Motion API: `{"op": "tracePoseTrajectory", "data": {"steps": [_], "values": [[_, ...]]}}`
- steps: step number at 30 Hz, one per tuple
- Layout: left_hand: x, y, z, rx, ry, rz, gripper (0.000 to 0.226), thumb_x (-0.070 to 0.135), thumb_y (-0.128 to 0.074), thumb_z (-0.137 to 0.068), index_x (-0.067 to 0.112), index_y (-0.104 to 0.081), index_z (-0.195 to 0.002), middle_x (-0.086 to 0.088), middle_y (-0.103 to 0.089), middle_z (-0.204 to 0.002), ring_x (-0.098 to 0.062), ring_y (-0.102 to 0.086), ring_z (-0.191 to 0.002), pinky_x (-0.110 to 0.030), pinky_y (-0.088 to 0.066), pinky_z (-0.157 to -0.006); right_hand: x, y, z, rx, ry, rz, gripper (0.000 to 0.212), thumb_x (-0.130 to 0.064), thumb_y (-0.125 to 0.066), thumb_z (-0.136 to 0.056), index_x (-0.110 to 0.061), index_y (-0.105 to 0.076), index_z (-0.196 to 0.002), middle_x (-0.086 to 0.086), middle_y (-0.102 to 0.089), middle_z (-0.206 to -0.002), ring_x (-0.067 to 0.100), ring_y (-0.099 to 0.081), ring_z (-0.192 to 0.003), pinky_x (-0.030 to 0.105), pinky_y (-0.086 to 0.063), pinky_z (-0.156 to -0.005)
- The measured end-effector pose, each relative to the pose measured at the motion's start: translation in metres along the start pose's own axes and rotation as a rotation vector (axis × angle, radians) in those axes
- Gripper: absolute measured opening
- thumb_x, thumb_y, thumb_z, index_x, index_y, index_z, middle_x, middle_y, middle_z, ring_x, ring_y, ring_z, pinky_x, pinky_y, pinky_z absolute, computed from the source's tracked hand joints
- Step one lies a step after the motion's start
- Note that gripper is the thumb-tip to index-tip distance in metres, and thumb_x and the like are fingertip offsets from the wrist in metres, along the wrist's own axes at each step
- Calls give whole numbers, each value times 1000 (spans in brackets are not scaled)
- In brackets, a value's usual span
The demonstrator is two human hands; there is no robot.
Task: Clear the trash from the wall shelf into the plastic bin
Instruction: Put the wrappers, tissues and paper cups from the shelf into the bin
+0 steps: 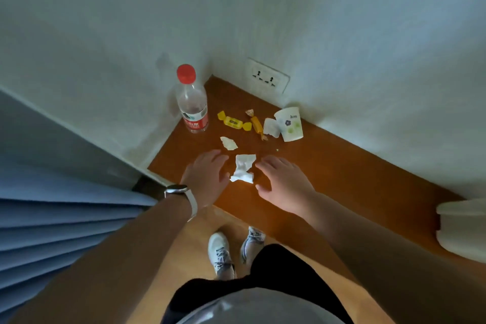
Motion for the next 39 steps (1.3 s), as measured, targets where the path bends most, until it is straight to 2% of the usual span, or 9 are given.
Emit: {"op": "tracePoseTrajectory", "data": {"steps": [3, 6, 10, 17, 22, 28, 32, 34, 39], "values": [[-5, -2, -18, 18, 5, 2, 45, 36, -52, -96, 23, -45, -139, 1, -45, -144, -21, -42, -130, -40, -43, -102, -8, -11, -21, 20, 31, -39, 53, -44, -65, -84, -25, -45, -128, 1, -54, -130, 23, -53, -116, 39, -49, -89], [-1, -1, -34, 49, -30, -7, 42, 32, -53, -95, 20, -50, -134, -1, -51, -136, -21, -48, -122, -39, -46, -95, -11, -19, -40, 25, 41, -60, 58, -42, -69, -82, -23, -43, -130, 4, -53, -132, 26, -52, -117, 40, -49, -87], [-1, 0, -55, 73, -14, -9, 40, 32, -53, -93, 21, -51, -131, -1, -54, -126, -23, -49, -114, -41, -46, -90, -8, -22, -53, 56, 27, -91, 56, -36, -74, -78, -18, -51, -125, 8, -54, -126, 27, -54, -111, 40, -50, -83], [0, 5, -72, 141, -41, -49, 25, 29, -57, -91, 21, -62, -114, -1, -60, -108, -23, -54, -101, -39, -44, -83, -17, -30, -45, 74, 120, -107, 31, -28, -74, -77, -15, -60, -102, 5, -55, -105, 21, -55, -91, 36, -50, -72], [0, 7, -82, 152, -71, -78, 20, 29, -56, -91, 19, -65, -106, -1, -62, -101, -22, -56, -94, -38, -43, -84, -17, -34, -47, 81, 109, -150, 19, -17, -74, -78, -12, -68, -95, 6, -58, -97, 20, -54, -85, 36, -50, -69], [2, 10, -79, 165, -100, -72, 16, 22, -54, -93, 17, -66, -103, -2, -64, -94, -23, -57, -87, -39, -42, -82, -11, -27, -45, 100, 90, -210, 16, -12, -72, -79, -9, -68, -94, 6, -65, -93, 22, -58, -81, 35, -50, -65], [6, 19, -72, 183, -123, -56, 15, 20, -55, -92, 16, -67, -100, -2, -64, -88, -24, -57, -82, -37, -39, -75, -2, -14, -40, 111, 67, -213, 11, -13, -66, -84, -9, -68, -94, 3, -66, -85, 20, -57, -74, 34, -50, -60], [9, 22, -67, 174, -135, -43, 16, 23, -54, -93, 17, -67, -101, 0, -63, -89, -21, -56, -81, -35, -38, -71, 5, -6, -37, 109, 34, -214, 9, -13, -64, -86, -9, -68, -93, 1, -65, -82, 18, -57, -72, 32, -50, -58], [25, 34, -54, 173, -171, 13, 19, 24, -53, -96, 18, -67, -107, 2, -64, -94, -17, -55, -84, -33, -40, -70, 23, 13, -22, 126, -62, -192, 11, -17, -62, -88, -11, -68, -96, -1, -63, -82, 14, -55, -70, 28, -49, -57]]}}
Point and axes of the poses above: each hand's wrist, its own z-axis away from the middle knuckle, its own y-axis out of the back of the hand, x = y × z, the point moved 9 cm from there along -z, towards the middle knuckle
